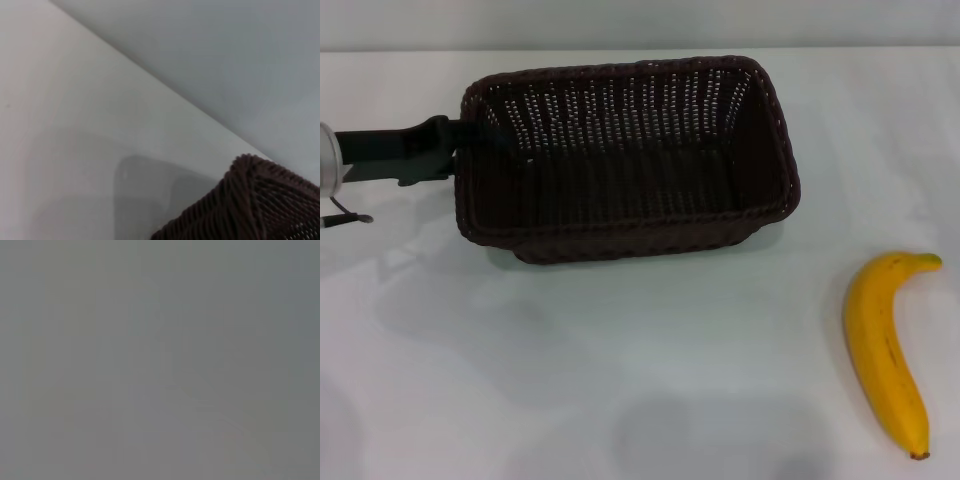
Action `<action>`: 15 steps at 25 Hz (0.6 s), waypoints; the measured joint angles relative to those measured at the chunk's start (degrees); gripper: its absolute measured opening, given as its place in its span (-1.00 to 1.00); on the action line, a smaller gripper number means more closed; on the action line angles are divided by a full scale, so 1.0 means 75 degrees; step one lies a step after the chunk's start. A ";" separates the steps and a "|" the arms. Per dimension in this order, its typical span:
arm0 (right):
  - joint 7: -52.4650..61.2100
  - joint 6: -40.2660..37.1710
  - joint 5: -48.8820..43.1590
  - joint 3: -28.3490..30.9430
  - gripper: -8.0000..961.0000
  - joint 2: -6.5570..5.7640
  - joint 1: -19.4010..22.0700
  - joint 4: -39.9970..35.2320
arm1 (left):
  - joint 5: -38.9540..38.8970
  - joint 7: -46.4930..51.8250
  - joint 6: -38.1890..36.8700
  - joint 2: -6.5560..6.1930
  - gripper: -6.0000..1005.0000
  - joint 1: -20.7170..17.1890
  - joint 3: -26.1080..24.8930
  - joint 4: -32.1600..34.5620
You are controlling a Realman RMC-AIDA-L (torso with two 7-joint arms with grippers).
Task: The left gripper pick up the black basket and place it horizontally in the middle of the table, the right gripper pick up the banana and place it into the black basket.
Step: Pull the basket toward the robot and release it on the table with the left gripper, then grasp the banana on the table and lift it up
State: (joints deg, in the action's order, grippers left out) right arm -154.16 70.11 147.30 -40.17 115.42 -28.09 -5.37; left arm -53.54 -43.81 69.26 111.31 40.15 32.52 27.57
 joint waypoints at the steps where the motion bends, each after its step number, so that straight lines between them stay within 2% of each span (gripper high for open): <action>1: 0.0000 0.0006 0.0000 0.0000 0.72 0.0001 0.0011 -0.0001 | -0.0016 -0.0111 0.0062 0.0007 0.24 -0.0019 -0.0005 0.0039; 7: 0.0000 0.0014 0.0000 0.0009 0.72 0.0024 0.0035 0.0003 | -0.0539 -0.1069 0.0771 0.0013 0.42 -0.0268 -0.0067 0.0144; 12: 0.0000 0.0026 0.0000 0.0008 0.72 0.0056 0.0024 0.0086 | -0.1204 -0.1472 0.0986 0.0000 0.66 -0.0854 -0.0071 0.0147; 15: 0.0023 0.0031 -0.0001 -0.0029 0.72 0.0069 0.0032 0.0103 | -0.1642 -0.1747 0.1169 -0.0035 0.73 -0.1204 -0.0071 0.0149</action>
State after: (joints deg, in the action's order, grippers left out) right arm -153.99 70.35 147.29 -40.39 115.94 -27.85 -4.59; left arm -65.85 -56.92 78.03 111.05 31.12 31.99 28.69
